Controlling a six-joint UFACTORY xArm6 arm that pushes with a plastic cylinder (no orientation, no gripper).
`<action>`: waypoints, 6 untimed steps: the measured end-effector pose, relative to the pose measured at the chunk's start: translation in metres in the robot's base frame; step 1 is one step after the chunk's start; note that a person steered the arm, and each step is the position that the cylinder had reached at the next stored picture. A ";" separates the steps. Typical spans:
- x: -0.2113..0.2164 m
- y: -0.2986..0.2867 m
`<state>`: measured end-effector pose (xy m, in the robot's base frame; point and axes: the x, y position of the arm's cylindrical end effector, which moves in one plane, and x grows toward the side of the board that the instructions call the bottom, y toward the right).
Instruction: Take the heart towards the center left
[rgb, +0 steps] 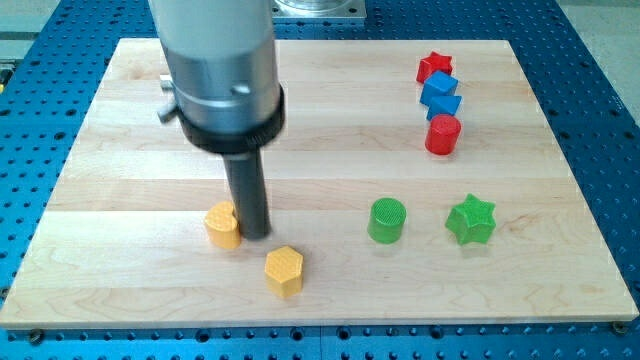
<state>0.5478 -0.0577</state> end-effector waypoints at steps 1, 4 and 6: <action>0.010 -0.023; -0.086 -0.040; -0.046 -0.072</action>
